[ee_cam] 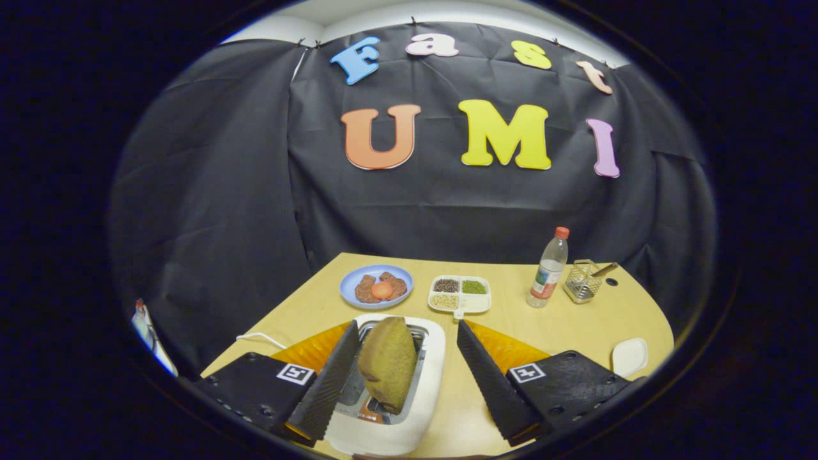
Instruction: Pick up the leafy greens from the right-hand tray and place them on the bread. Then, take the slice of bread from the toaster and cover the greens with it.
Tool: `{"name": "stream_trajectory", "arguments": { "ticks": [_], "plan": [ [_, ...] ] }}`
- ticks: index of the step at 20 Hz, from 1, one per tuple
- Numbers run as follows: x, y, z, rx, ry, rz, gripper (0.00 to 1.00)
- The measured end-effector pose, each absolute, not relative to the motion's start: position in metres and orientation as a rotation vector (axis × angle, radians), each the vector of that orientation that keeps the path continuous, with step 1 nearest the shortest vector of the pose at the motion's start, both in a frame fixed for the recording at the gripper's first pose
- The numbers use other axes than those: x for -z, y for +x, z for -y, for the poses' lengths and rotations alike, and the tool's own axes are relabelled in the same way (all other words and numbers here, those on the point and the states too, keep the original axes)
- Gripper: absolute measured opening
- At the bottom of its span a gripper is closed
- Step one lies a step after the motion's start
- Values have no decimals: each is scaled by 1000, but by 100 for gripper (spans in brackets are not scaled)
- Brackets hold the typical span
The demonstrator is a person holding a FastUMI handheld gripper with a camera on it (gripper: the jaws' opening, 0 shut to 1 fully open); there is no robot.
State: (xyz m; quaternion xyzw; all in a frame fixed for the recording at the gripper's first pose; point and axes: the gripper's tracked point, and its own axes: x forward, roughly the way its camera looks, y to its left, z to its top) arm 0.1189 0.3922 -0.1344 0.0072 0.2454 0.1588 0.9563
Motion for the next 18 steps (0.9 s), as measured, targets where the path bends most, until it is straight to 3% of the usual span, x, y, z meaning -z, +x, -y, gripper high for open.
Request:
{"name": "stream_trajectory", "arguments": {
  "ticks": [7, 12, 15, 18],
  "plan": [
    [154, 117, -400, -304, 2, -578, 92],
    [179, 114, -402, -281, -8, -691, 51],
    [176, 111, -399, -265, -27, -692, 16],
    [167, 112, -393, -253, 0, -676, 6]
  ]
}}
